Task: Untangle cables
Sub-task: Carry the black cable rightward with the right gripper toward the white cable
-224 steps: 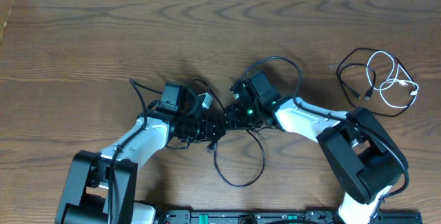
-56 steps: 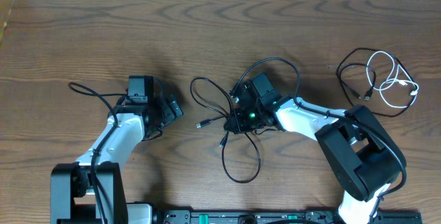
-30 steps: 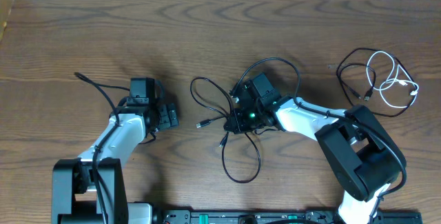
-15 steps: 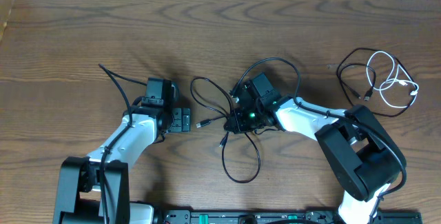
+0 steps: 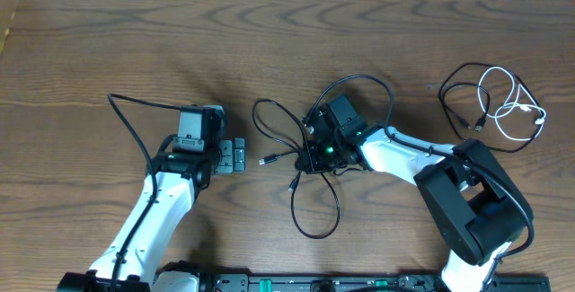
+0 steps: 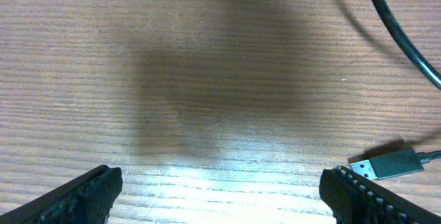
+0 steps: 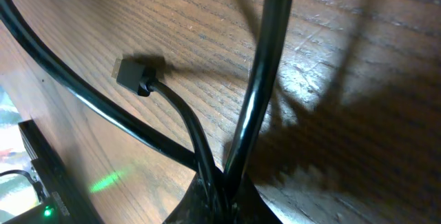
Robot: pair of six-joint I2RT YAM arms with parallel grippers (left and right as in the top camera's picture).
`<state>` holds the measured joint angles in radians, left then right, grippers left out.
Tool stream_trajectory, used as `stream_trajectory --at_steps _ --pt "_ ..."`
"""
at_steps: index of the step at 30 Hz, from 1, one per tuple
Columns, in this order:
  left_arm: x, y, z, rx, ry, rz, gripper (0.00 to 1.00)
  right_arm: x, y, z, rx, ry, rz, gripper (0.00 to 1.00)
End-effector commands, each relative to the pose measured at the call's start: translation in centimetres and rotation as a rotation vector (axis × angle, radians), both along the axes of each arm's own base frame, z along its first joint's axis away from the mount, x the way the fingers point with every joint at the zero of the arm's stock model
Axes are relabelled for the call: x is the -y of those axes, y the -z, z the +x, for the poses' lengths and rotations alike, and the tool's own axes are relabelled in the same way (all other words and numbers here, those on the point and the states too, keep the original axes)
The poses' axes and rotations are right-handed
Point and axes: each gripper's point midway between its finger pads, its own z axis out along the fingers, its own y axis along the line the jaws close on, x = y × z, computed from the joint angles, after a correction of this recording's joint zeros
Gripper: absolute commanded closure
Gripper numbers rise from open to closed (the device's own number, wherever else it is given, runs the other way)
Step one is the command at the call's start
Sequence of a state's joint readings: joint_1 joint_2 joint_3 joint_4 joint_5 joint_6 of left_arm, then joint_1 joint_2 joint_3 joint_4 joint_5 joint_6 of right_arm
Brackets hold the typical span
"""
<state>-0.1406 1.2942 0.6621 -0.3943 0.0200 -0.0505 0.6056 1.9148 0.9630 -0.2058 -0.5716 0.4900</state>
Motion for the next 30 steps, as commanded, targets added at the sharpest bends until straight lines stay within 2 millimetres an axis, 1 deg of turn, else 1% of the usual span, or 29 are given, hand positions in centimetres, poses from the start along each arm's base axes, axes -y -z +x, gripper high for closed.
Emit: stream_trajectory --at_steps 1,3,5,7,9,10,12,14,17,19,21,24,26,27,28,30 --pt "-0.1 0.1 -0.2 -0.008 0.011 0.012 0.02 3.4 3.7 -0.1 0.009 0.067 -0.194 0.99" --pt "-0.1 0.1 -0.2 -0.007 0.011 0.012 0.02 3.6 3.1 -0.1 0.017 0.070 -0.199 0.99" --pt "-0.1 0.1 -0.2 -0.008 0.011 0.012 0.02 4.3 2.3 0.1 0.039 0.086 -0.234 0.99" --pt "-0.1 0.1 -0.2 -0.009 0.011 0.013 0.02 5.3 1.4 0.3 0.066 0.104 -0.278 0.99" --pt "-0.1 0.1 -0.2 -0.009 0.011 0.013 0.02 6.5 0.0 0.7 0.131 0.131 -0.348 0.99" --pt "-0.1 0.1 -0.2 -0.009 0.011 0.013 0.02 7.1 -0.9 1.0 0.174 0.147 -0.382 0.99" --pt "-0.1 0.1 -0.2 -0.009 0.011 0.013 0.02 7.7 -2.4 1.4 0.232 0.165 -0.411 0.99" --pt "-0.1 0.1 -0.2 -0.009 0.011 0.013 0.02 8.2 -4.2 2.0 0.296 0.191 -0.425 0.99" --pt "-0.1 0.1 -0.2 -0.009 0.011 0.013 0.02 9.1 -7.4 2.9 0.393 0.243 -0.428 0.99" --pt "-0.1 0.1 -0.2 -0.009 0.011 0.013 0.02 10.1 -9.8 3.7 0.482 0.288 -0.441 0.99" --pt "-0.1 0.1 -0.2 -0.009 0.011 0.013 0.02 11.2 -11.8 4.3 0.562 0.318 -0.463 0.99" --pt "-0.1 0.1 -0.2 -0.009 0.011 0.013 0.02 13.6 -14.9 5.4 0.695 0.391 -0.538 0.99" --pt "-0.1 0.1 -0.2 -0.009 0.011 0.013 0.02 15.5 -16.7 6.0 0.780 0.446 -0.615 0.99" --pt "-0.1 0.1 -0.2 -0.009 0.011 0.013 0.02 16.4 -17.4 6.2 0.810 0.475 -0.650 0.99" --pt "-0.1 0.1 -0.2 -0.009 0.011 0.012 0.02 17.9 -18.4 6.4 0.850 0.531 -0.710 0.99" --pt "-0.1 0.1 -0.2 -0.009 0.011 0.013 0.02 19.9 -19.4 6.8 0.890 0.602 -0.797 0.99"
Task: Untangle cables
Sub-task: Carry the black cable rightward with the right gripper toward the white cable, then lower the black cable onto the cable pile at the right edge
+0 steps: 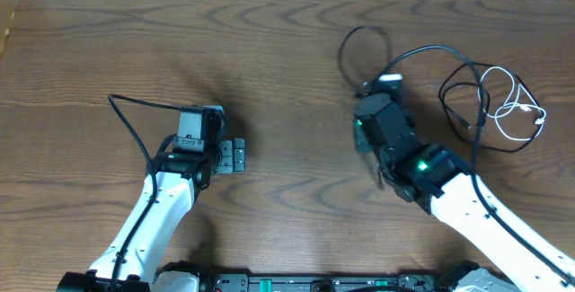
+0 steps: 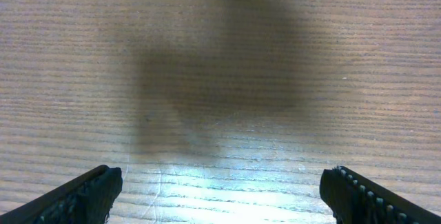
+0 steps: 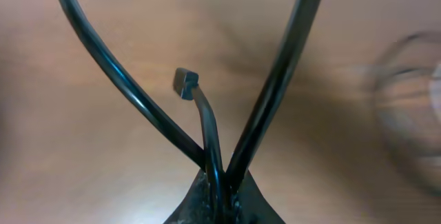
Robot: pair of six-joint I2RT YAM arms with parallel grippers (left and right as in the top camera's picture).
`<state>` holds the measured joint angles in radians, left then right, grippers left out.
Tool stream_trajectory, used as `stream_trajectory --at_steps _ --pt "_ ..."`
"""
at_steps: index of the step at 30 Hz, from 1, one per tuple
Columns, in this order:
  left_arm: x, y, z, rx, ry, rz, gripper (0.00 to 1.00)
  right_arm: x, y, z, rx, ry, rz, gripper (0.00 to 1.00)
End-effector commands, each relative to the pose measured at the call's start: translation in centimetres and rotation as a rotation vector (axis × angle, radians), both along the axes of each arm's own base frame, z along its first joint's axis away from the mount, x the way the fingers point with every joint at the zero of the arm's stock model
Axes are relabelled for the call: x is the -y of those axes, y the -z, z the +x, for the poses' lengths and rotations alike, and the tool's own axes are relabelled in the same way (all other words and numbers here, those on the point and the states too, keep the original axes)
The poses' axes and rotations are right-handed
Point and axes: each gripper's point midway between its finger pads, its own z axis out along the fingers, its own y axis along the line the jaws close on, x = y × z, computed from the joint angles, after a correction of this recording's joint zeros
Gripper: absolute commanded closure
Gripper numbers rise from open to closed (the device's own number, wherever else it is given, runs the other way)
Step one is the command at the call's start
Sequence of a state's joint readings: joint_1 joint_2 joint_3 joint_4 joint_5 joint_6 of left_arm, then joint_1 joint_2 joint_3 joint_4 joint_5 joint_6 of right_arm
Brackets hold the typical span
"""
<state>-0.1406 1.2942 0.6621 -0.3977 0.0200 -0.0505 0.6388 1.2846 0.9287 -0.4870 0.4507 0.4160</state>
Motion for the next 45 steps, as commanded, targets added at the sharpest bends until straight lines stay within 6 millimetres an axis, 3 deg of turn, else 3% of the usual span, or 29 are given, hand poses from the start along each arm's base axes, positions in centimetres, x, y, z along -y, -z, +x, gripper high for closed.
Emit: stream_trajectory --at_steps 1,7,10,12,20,31,32,33,34,35,45 --pt "-0.1 0.1 -0.2 -0.005 0.011 0.012 0.02 5.8 -2.8 1.0 0.148 0.223 -0.219 0.99" --pt "-0.1 0.1 -0.2 -0.005 0.011 0.012 0.02 10.6 -3.2 2.1 0.158 0.377 -0.261 0.99" --pt "-0.1 0.1 -0.2 -0.005 0.011 0.012 0.02 14.1 -2.3 3.2 0.129 0.470 -0.226 0.99" --pt "-0.1 0.1 -0.2 -0.005 0.011 0.012 0.02 15.3 -1.5 3.7 0.098 0.485 -0.186 0.99" --pt "-0.1 0.1 -0.2 -0.005 0.011 0.011 0.02 16.2 3.2 5.9 -0.058 0.408 0.100 0.99" --pt "0.0 0.1 -0.1 -0.005 0.001 0.006 0.02 19.0 8.7 6.2 -0.192 0.469 0.143 0.99" --pt "0.0 0.1 -0.1 -0.005 0.001 0.006 0.02 19.0 9.1 6.2 -0.203 0.470 0.141 0.93" --pt "-0.1 0.1 -0.1 -0.005 0.000 0.006 0.02 19.0 9.5 6.1 -0.215 0.471 0.139 0.76" --pt "0.0 0.1 -0.1 -0.005 0.001 0.006 0.02 19.0 9.8 6.0 -0.225 0.472 0.137 0.52" --pt "0.0 0.1 -0.1 -0.005 0.001 0.006 0.02 19.0 10.3 5.9 -0.241 0.473 0.133 0.01" --pt "0.0 0.1 -0.1 -0.005 0.001 0.006 0.02 18.9 11.2 5.3 -0.283 0.474 0.127 0.01"
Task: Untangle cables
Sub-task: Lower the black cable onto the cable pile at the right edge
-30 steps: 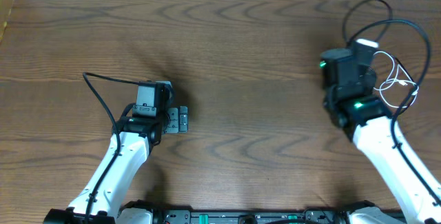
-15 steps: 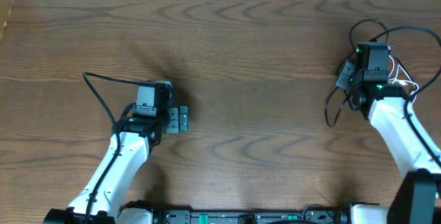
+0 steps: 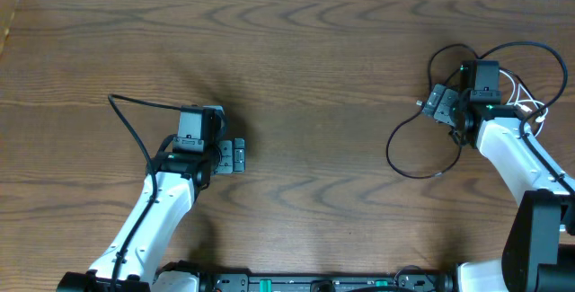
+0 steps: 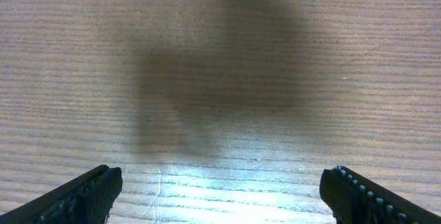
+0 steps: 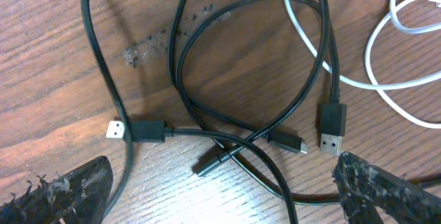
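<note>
In the overhead view a black cable [image 3: 390, 155] lies in a loose loop at the right of the wooden table, beside a white cable [image 3: 537, 112]. My right gripper [image 3: 437, 103] hovers over them, open. Its wrist view shows black strands crossing one another, a small plug [image 5: 148, 129], a USB plug [image 5: 331, 124] and the white cable [image 5: 368, 48]; the right gripper [image 5: 220, 200] holds nothing between its fingers. My left gripper [image 3: 232, 155] stands open at the left, and in its own view the left gripper [image 4: 220, 196] is over bare wood.
More black loops [image 3: 503, 51] lie behind the right wrist near the table's right edge. A thin black lead [image 3: 135, 121] runs along the left arm. The table's far edge meets a white strip at the top.
My right gripper, then shut on the black cable at centre right, now stands open further right by the white cable. The black cable lies on the table. The left arm has not moved.
My right gripper was shut on the black cable at the table's middle, a USB plug lying near the left gripper. Then it held the cable bundle at centre right, away from the left gripper. Now the cable rests at the right, released.
</note>
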Robot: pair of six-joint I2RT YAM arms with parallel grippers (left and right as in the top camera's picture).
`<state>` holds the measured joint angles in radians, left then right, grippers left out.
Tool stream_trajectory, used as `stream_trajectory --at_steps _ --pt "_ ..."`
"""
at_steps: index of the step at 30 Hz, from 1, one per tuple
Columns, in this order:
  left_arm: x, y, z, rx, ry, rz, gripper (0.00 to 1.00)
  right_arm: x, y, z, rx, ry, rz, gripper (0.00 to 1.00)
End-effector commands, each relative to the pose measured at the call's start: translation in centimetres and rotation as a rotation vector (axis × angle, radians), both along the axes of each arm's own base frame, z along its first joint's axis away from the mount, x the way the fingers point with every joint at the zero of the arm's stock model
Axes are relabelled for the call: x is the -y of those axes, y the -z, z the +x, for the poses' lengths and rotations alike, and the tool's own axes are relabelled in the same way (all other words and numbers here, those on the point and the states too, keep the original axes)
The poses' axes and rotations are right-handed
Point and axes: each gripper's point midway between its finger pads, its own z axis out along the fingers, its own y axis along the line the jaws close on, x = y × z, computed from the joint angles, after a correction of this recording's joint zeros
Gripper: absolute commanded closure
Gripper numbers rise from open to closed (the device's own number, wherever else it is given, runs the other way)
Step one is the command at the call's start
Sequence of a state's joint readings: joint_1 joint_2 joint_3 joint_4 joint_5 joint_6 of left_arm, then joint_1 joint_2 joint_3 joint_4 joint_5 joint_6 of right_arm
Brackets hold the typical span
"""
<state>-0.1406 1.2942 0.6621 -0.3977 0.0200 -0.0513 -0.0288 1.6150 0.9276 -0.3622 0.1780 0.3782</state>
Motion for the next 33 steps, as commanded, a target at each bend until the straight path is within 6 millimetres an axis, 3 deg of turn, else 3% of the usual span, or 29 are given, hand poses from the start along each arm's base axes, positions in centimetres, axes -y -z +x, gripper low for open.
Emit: stream_trajectory --at_steps 1,6,33 --pt "-0.05 0.10 -0.14 -0.005 0.001 0.006 0.02 -0.08 0.38 -0.37 -0.020 -0.004 0.009 0.01" --pt "-0.05 0.10 -0.14 -0.005 0.001 0.006 0.02 -0.80 0.84 -0.99 -0.051 -0.023 0.045 0.01" --pt "-0.01 -0.10 0.25 0.013 0.001 0.005 0.02 -0.80 0.87 -1.05 -0.054 -0.023 0.045 0.01"
